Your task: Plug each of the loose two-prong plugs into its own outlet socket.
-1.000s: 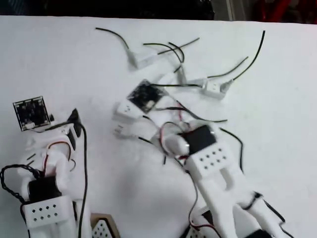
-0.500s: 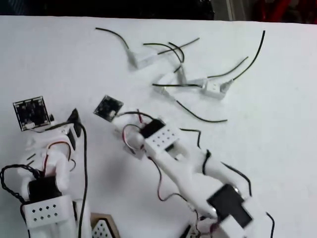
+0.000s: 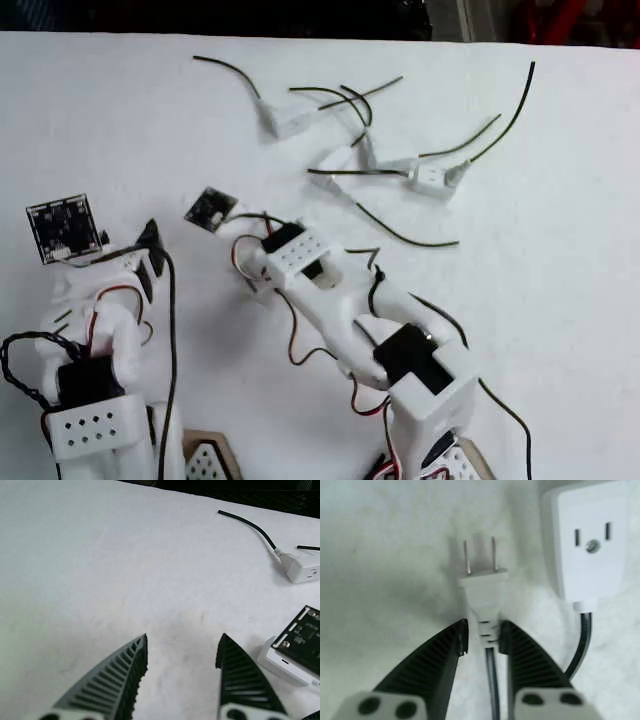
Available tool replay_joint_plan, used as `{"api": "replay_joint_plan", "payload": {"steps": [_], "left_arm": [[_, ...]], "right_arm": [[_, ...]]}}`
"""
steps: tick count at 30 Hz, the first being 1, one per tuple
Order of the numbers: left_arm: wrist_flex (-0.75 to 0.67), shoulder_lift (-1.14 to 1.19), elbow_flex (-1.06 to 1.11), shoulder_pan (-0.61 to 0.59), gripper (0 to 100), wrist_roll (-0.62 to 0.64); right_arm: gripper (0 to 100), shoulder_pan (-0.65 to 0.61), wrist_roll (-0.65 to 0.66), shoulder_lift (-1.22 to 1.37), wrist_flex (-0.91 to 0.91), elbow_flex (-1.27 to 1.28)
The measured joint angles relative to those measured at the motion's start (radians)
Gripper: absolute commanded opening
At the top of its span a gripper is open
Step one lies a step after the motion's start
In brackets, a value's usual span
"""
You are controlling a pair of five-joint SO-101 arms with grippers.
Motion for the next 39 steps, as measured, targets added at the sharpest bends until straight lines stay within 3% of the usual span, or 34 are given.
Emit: {"api": "replay_joint_plan", "payload": {"steps": [10, 20, 29, 34, 39], "left_arm": [[0.000, 0.000, 0.000, 0.000, 23, 0.000], [0.000, 0.000, 0.000, 0.000, 23, 0.000], [0.000, 0.000, 0.000, 0.000, 23, 0.000], [0.000, 0.000, 0.000, 0.000, 23, 0.000], [0.000, 0.000, 0.000, 0.000, 23, 0.000]], "right_arm": [[1.7, 0.117, -0.038, -0.219, 0.155, 0.000], [1.8, 0.336, -0.437, -0.516, 0.308, 0.000], [1.8, 0.470, -0.549, -0.640, 0.310, 0.114], [2.1, 0.476, -0.850, -0.723, 0.252, 0.224], [2.2, 0.485, -1.022, -0.784, 0.229, 0.252]]}}
